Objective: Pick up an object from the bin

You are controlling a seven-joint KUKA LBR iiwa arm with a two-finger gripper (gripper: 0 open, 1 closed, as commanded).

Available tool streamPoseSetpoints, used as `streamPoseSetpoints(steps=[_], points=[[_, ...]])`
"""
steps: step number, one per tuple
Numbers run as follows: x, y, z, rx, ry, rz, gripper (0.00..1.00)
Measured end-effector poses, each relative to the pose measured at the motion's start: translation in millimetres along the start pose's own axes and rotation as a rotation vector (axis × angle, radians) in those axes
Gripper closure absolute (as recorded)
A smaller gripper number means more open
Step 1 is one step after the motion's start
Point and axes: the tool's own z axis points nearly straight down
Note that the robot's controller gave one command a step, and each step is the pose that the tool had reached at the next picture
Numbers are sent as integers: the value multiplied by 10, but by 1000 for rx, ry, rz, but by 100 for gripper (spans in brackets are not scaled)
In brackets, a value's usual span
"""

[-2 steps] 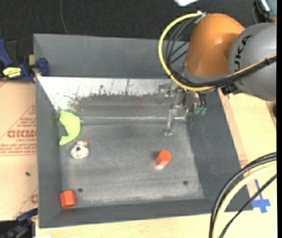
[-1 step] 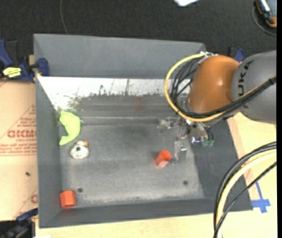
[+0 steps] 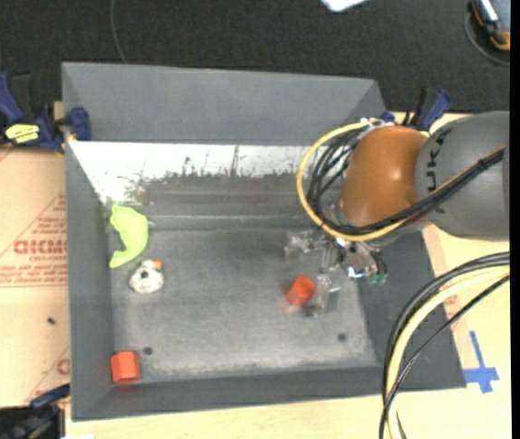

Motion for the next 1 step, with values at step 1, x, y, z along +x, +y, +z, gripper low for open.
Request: streamPoseSetpoints(steps=[1], points=[[86, -83, 28, -2, -1, 128, 0]])
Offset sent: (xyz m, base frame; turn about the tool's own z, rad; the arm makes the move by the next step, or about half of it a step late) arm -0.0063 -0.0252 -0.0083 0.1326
